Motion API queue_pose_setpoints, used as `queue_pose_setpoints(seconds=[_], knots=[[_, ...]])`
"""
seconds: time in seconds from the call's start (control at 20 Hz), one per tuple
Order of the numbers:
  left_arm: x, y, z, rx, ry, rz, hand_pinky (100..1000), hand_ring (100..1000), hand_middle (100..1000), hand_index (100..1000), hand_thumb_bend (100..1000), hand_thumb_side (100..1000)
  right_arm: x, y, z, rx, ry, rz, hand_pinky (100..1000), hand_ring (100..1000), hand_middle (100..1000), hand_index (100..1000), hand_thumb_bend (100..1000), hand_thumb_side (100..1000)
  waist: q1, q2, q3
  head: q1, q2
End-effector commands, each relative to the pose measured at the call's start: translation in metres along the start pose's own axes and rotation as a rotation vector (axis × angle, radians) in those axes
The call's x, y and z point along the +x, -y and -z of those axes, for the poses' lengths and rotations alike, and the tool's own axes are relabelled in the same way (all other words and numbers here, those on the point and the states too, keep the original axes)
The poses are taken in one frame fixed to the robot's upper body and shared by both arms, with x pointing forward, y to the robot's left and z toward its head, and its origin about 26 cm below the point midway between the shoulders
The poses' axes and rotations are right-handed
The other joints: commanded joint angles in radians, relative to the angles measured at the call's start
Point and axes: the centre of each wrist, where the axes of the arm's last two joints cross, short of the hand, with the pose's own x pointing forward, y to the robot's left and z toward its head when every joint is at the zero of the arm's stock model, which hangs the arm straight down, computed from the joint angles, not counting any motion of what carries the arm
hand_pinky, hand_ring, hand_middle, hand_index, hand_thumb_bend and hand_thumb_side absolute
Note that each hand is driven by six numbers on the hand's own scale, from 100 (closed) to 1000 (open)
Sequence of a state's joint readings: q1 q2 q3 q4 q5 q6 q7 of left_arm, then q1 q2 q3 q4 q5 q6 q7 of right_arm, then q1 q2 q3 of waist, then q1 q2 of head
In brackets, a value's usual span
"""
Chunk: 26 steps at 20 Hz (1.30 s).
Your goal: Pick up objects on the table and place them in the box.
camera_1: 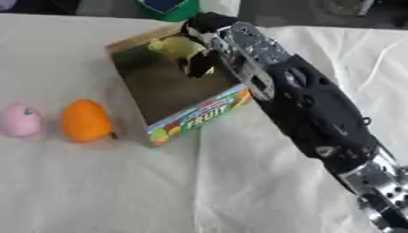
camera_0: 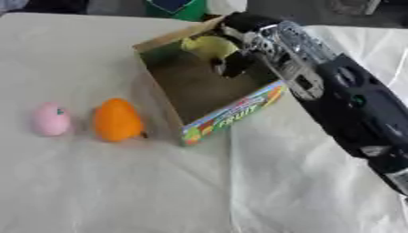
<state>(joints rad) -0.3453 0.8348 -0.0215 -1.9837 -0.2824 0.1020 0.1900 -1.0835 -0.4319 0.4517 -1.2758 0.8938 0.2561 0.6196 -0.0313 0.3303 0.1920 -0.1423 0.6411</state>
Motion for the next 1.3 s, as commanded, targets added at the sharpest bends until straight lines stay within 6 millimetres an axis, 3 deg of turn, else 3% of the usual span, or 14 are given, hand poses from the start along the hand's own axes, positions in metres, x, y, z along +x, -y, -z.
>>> queue_pose_setpoints(seconds=[0.05, 0.2, 0.3, 0.35, 0.55, 0.6, 0.65, 0.85, 1.15, 1.3], knots=[[0.006, -0.009, 0.006, 0.016, 0.032, 0.013, 572, 763, 773, 902, 357, 1000, -0.001, 0.008, 0.003, 0.035, 0.016, -0.003, 645, 667, 514, 661, 100, 223, 0.004, -0.018, 0.003, 0.002, 0.001], [0.006, -0.009, 0.006, 0.016, 0.034, 0.012, 571, 763, 773, 902, 355, 1000, -0.004, 0.006, 0.008, 0.092, 0.020, -0.007, 681, 724, 599, 748, 100, 263, 0.004, -0.019, 0.004, 0.002, 0.001], [0.006, -0.009, 0.006, 0.017, 0.032, 0.012, 571, 763, 773, 902, 356, 1000, -0.006, 0.007, 0.010, 0.102, 0.016, -0.017, 717, 774, 675, 788, 100, 355, 0.004, -0.019, 0.004, 0.002, 0.002], [0.006, -0.009, 0.006, 0.017, 0.032, 0.012, 570, 763, 773, 902, 356, 1000, -0.006, 0.008, 0.010, 0.102, 0.015, -0.024, 742, 819, 738, 813, 100, 476, 0.004, -0.020, 0.004, 0.002, 0.002], [0.006, -0.009, 0.005, 0.014, 0.029, 0.012, 568, 762, 773, 902, 356, 1000, -0.008, 0.012, 0.010, 0.101, 0.005, -0.060, 762, 853, 784, 856, 100, 632, 0.005, -0.020, 0.001, 0.003, 0.002], [0.006, -0.009, 0.005, 0.014, 0.028, 0.012, 568, 762, 773, 902, 356, 1000, -0.008, 0.013, 0.010, 0.098, 0.001, -0.069, 765, 856, 788, 864, 100, 633, 0.005, -0.020, 0.001, 0.003, 0.002], [0.005, -0.009, 0.005, 0.014, 0.027, 0.012, 568, 762, 773, 902, 357, 1000, -0.008, 0.014, 0.010, 0.095, -0.002, -0.075, 778, 873, 803, 893, 165, 644, 0.006, -0.021, 0.001, 0.003, 0.002], [0.005, -0.008, 0.004, 0.012, 0.020, 0.013, 566, 762, 773, 902, 358, 1000, -0.009, 0.020, 0.006, 0.067, -0.015, -0.094, 783, 882, 819, 926, 268, 654, 0.008, -0.022, 0.002, 0.006, 0.002], [0.004, -0.008, 0.002, 0.011, 0.013, 0.017, 564, 762, 773, 902, 358, 1000, -0.009, 0.028, -0.001, 0.041, -0.013, -0.134, 797, 900, 853, 951, 315, 636, 0.009, -0.026, -0.002, 0.011, 0.003], [0.004, -0.007, 0.002, 0.011, 0.012, 0.016, 563, 762, 772, 902, 360, 1000, -0.010, 0.028, -0.002, 0.067, 0.000, -0.138, 805, 907, 871, 970, 290, 627, 0.009, -0.027, -0.005, 0.013, 0.003]])
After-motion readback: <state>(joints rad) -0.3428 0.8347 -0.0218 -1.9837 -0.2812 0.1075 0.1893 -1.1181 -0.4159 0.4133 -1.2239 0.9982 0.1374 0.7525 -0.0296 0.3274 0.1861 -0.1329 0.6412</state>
